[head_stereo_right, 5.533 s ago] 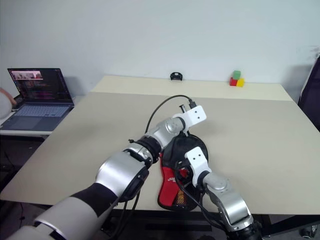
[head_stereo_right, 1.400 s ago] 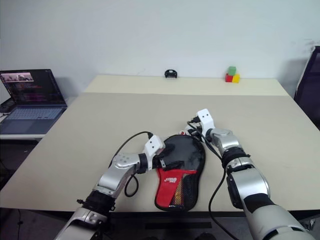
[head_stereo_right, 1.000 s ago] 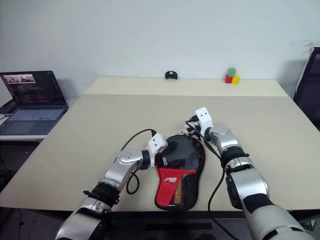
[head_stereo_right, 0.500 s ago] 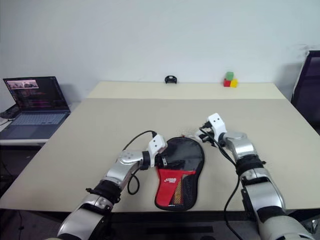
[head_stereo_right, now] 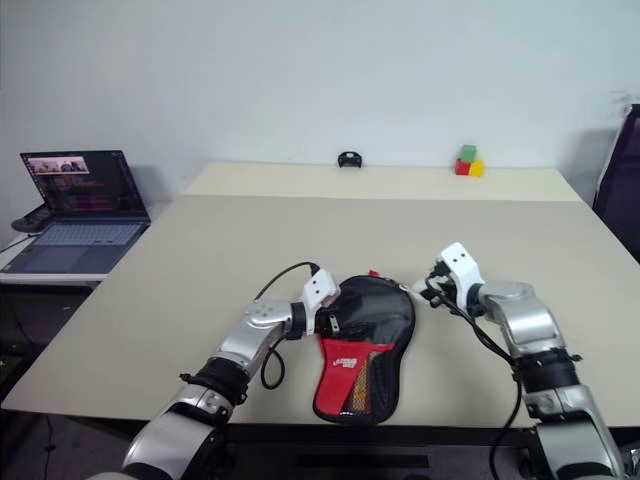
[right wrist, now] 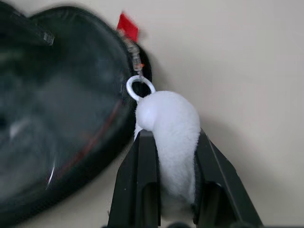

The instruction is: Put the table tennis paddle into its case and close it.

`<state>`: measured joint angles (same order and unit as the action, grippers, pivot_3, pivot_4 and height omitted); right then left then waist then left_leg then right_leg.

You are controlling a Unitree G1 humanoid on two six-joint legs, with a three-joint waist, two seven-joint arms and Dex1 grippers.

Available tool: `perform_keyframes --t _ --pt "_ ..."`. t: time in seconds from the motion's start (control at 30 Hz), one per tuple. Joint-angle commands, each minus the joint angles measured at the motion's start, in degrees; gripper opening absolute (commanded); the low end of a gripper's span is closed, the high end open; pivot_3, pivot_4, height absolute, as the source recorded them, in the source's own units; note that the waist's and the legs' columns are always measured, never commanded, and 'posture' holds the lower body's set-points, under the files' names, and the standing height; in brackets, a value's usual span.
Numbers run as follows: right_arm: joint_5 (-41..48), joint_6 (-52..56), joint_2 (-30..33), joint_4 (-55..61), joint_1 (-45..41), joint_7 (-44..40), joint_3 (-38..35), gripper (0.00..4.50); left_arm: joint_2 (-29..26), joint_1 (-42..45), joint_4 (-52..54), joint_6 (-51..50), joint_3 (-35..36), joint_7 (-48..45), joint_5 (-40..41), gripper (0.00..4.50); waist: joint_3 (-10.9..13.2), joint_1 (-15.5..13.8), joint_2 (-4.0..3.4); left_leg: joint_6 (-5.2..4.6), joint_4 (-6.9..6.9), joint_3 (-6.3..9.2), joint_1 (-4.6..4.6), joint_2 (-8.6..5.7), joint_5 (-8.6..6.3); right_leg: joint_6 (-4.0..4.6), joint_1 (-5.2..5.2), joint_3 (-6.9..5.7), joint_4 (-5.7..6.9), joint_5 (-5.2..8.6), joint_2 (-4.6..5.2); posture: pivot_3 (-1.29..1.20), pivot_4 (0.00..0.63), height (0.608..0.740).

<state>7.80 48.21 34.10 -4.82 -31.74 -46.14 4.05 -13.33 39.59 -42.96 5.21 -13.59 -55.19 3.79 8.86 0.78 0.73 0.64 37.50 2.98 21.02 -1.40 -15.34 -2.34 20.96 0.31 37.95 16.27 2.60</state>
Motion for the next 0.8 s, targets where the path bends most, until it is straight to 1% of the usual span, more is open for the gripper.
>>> perform_keyframes --t 0.03,0.3,0.4,0.5,0.73,0.8 --pt "1.95 4.42 3.59 7.05 2.32 -1.05 -1.34 0.36 -0.93 -3.17 -8.84 -1.92 -2.9 0.45 -4.99 4.5 -0.05 -0.18 -0.06 0.0 -0.04 0.0 -0.01 0.0 0.0 -0.01 -0.04 -0.01 -0.04 0.01 0.01 0.0 0.15 0.74" --pt "9.49 13.51 9.71 21.78 9.74 -3.24 -2.85 0.36 0.08 -1.86 -11.48 -0.5 -3.34 0.39 -5.63 4.5 -0.18 -0.88 0.0 0.0 -0.43 0.06 -0.11 0.0 0.02 -0.05 -0.17 -0.11 -0.44 0.03 0.01 0.0 0.15 0.74" --pt "13.04 16.52 12.14 27.7 13.54 -4.12 -3.8 0.36 0.18 -1.75 -11.97 -0.11 -3.48 0.44 -5.71 4.5 -0.25 -0.82 -0.08 0.01 -0.51 0.28 -0.13 0.03 0.01 -0.08 -0.44 -0.39 -0.87 0.01 0.02 0.0 0.15 0.74" --pt "16.34 19.28 13.63 32.6 16.74 -4.06 -5.77 0.36 0.26 -1.61 -12.45 0.14 -3.65 0.51 -5.78 4.5 -0.24 -0.81 -0.06 0.02 -0.53 0.42 -0.13 0.03 0.01 -0.08 -0.56 -0.72 -1.0 0.02 0.06 0.0 0.15 0.74" --pt "22.85 22.8 16.55 39.83 22.86 -3.99 -9.01 0.36 0.55 -1.22 -13.28 0.53 -3.82 0.68 -5.93 4.5 -0.23 -0.8 -0.03 0.03 -0.54 0.64 -0.14 0.03 0.0 -0.11 -0.69 -0.83 -1.09 0.05 0.1 0.0 0.15 0.74" --pt "24.1 22.87 17.63 42.45 26.16 -4.17 -9.81 0.36 0.71 -1.21 -13.43 0.6 -3.96 0.68 -6.02 4.5 -0.23 -0.85 -0.03 0.03 -0.53 0.67 -0.14 0.03 0.0 -0.14 -0.71 -0.85 -1.1 0.07 0.12 0.0 0.15 0.74"
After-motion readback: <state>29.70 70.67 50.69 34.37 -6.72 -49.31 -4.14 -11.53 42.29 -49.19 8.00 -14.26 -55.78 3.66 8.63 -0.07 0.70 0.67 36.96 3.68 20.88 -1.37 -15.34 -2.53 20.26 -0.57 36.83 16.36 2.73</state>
